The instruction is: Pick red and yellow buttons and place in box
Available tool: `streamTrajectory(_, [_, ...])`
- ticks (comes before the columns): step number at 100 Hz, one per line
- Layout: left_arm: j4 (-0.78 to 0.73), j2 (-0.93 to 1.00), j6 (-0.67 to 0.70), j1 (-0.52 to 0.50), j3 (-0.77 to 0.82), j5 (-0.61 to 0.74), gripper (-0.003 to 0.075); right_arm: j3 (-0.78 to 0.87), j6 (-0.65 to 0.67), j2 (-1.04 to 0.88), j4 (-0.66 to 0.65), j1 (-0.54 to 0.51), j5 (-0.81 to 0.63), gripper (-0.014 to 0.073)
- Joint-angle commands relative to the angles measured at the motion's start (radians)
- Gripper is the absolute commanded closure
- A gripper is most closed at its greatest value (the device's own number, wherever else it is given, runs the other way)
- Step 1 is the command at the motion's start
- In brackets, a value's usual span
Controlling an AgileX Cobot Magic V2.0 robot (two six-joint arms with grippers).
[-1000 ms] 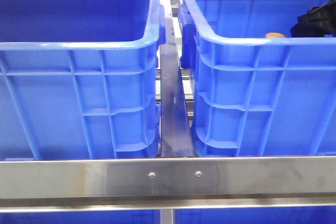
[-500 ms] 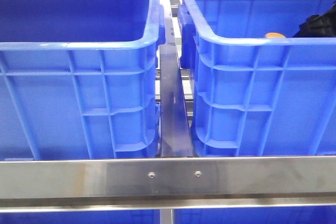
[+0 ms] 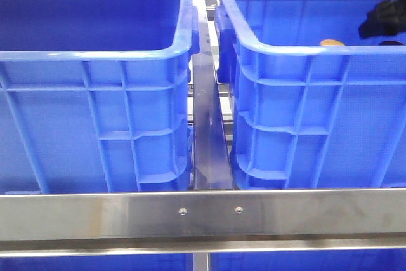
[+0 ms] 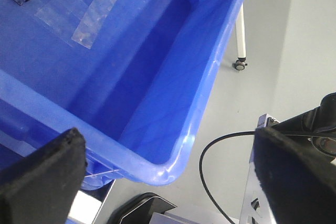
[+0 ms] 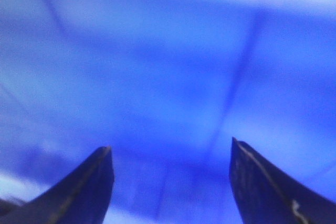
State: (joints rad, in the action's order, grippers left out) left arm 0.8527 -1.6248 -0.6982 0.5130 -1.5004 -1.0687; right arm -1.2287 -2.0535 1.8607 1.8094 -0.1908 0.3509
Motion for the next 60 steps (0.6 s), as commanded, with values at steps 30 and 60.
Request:
streamTrajectory(30, [0.054,0.047,0.004,0.007,-0.027,0.058,0.0126,0.091,-0.006,-0.265,0.108,-0.007,0.050,0.0319])
streamTrajectory(60, [0.041,0.047,0.004,0.007,-0.027,0.083,0.0327,0.288,-0.005,-0.495,0.108,-0.007,0.047,0.0662])
